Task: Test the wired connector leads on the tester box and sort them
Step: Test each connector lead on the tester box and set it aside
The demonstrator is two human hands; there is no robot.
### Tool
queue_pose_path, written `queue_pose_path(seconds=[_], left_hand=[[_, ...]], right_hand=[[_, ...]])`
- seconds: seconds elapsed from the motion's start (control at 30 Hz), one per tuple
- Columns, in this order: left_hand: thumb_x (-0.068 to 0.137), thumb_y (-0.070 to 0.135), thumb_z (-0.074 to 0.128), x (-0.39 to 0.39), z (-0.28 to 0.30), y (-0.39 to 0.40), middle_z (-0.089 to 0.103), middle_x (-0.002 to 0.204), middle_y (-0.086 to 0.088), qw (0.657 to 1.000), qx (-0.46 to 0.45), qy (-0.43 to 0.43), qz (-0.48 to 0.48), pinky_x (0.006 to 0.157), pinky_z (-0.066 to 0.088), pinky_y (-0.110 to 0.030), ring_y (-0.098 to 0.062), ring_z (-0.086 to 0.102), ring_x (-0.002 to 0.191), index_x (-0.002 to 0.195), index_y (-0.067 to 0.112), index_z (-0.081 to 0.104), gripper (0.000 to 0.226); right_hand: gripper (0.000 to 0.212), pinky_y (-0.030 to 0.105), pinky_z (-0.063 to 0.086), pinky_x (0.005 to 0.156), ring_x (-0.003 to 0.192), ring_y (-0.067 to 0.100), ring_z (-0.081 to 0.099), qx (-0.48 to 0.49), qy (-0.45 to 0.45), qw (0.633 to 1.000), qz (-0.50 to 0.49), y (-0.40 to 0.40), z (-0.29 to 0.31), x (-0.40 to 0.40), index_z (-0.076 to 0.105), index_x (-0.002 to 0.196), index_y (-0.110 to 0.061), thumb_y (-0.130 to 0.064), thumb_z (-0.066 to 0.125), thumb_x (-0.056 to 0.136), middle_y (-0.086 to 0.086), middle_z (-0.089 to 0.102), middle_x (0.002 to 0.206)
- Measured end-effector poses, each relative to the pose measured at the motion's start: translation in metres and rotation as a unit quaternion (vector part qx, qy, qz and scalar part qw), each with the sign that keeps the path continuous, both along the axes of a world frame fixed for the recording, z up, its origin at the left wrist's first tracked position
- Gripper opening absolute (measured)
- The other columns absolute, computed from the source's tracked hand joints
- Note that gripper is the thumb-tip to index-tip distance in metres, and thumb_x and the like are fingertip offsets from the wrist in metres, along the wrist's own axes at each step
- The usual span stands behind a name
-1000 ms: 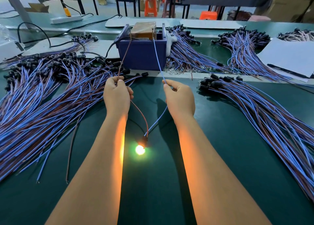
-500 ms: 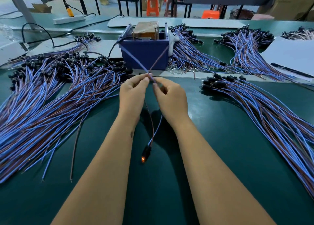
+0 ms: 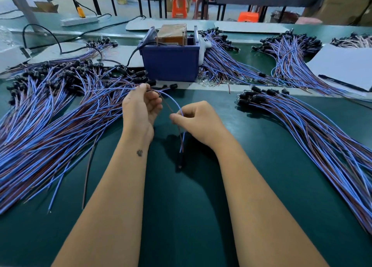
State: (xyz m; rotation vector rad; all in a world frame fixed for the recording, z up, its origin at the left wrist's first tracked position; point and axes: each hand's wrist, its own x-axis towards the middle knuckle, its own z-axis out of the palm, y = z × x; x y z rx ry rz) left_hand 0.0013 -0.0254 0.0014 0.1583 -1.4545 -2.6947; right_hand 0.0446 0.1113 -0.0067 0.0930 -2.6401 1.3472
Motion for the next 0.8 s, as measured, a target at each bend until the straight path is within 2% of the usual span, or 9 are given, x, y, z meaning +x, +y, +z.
queue_pose_path(seconds=[0.07, 0.17, 0.3, 0.43, 0.5, 0.57, 0.63, 0.73, 0.8], left_hand=[[0.104, 0.027, 0.044, 0.001, 0.0, -0.002, 0.061, 0.055, 0.004, 1.0, 0.03, -0.001, -0.004, 0.051, 0.048, -0.022, -0.01, 0.057, 0.049, 0.079, 0.016, 0.054, 0.028], [0.104, 0.026, 0.042, 0.005, 0.0, 0.005, 0.061, 0.054, 0.007, 0.998, -0.067, 0.019, -0.01, 0.049, 0.045, -0.02, -0.008, 0.056, 0.047, 0.077, 0.018, 0.053, 0.03], [0.103, 0.021, 0.047, 0.016, -0.002, 0.013, 0.066, 0.061, 0.008, 0.965, -0.238, 0.088, -0.061, 0.054, 0.043, -0.017, -0.006, 0.059, 0.054, 0.082, 0.021, 0.061, 0.025], [0.103, 0.021, 0.048, 0.024, -0.002, 0.01, 0.073, 0.082, 0.008, 0.927, -0.316, 0.144, -0.145, 0.069, 0.043, -0.024, -0.007, 0.065, 0.074, 0.093, 0.027, 0.068, 0.023], [0.103, 0.017, 0.048, 0.027, -0.002, 0.014, 0.074, 0.086, 0.007, 0.915, -0.333, 0.159, -0.163, 0.071, 0.043, -0.023, -0.008, 0.064, 0.079, 0.096, 0.025, 0.067, 0.022], [0.102, 0.01, 0.048, 0.029, -0.002, 0.019, 0.072, 0.085, 0.006, 0.906, -0.352, 0.17, -0.165, 0.068, 0.043, -0.017, -0.006, 0.063, 0.076, 0.096, 0.021, 0.064, 0.02], [0.1, 0.003, 0.047, 0.031, -0.004, 0.023, 0.07, 0.086, 0.001, 0.892, -0.378, 0.184, -0.167, 0.069, 0.045, -0.015, -0.007, 0.061, 0.075, 0.094, 0.014, 0.062, 0.019], [0.095, 0.005, 0.052, 0.034, -0.008, 0.026, 0.07, 0.088, -0.002, 0.85, -0.459, 0.2, -0.165, 0.08, 0.048, -0.029, -0.02, 0.059, 0.08, 0.092, 0.015, 0.066, 0.018], [0.092, 0.009, 0.057, 0.036, -0.01, 0.029, 0.07, 0.089, 0.0, 0.812, -0.515, 0.228, -0.15, 0.083, 0.048, -0.032, -0.018, 0.06, 0.082, 0.092, 0.021, 0.07, 0.017]], right_hand=[[0.031, 0.028, 0.03, 0.054, 0.056, 0.013, 0.041, 0.058, 0.048, 0.994, -0.078, 0.005, 0.002, 0.001, 0.066, 0.071, -0.012, -0.037, 0.065, 0.089, -0.004, 0.043, 0.049], [0.023, 0.029, 0.026, 0.051, 0.064, 0.02, 0.048, 0.079, 0.118, 0.966, -0.217, 0.011, 0.006, 0.006, 0.071, 0.086, -0.023, -0.04, 0.058, 0.094, -0.009, 0.044, 0.052], [0.02, 0.023, 0.03, 0.05, 0.055, 0.015, 0.042, -0.029, 0.189, 0.941, -0.278, 0.016, 0.009, 0.009, 0.07, 0.089, -0.024, -0.036, 0.058, 0.096, -0.006, 0.043, 0.052], [0.017, 0.017, 0.029, 0.05, 0.052, 0.009, 0.038, -0.115, 0.201, 0.922, -0.311, 0.021, 0.01, 0.007, 0.071, 0.086, -0.025, -0.035, 0.06, 0.095, -0.008, 0.04, 0.051], [0.016, 0.019, 0.029, 0.051, 0.051, 0.009, 0.038, -0.139, 0.2, 0.917, -0.316, 0.021, 0.011, 0.008, 0.067, 0.081, -0.027, -0.033, 0.061, 0.095, -0.009, 0.041, 0.05], [0.015, 0.025, 0.039, 0.056, 0.052, 0.01, 0.044, -0.185, 0.2, 0.916, -0.294, 0.018, 0.014, 0.011, 0.063, 0.078, -0.025, -0.026, 0.062, 0.094, -0.012, 0.047, 0.05], [0.011, 0.029, 0.047, 0.06, 0.06, 0.019, 0.055, -0.281, 0.187, 0.912, -0.235, 0.015, 0.017, 0.012, 0.063, 0.079, -0.02, -0.019, 0.058, 0.088, -0.005, 0.057, 0.062], [0.017, 0.024, 0.048, 0.061, 0.07, 0.019, 0.059, -0.403, 0.16, 0.885, -0.167, 0.012, 0.022, 0.011, 0.064, 0.081, -0.016, -0.021, 0.048, 0.078, 0.004, 0.061, 0.074], [0.012, 0.026, 0.05, 0.064, 0.068, 0.016, 0.059, -0.398, 0.166, 0.886, -0.171, 0.011, 0.023, 0.01, 0.063, 0.08, -0.015, -0.022, 0.055, 0.087, 0.002, 0.06, 0.071]])
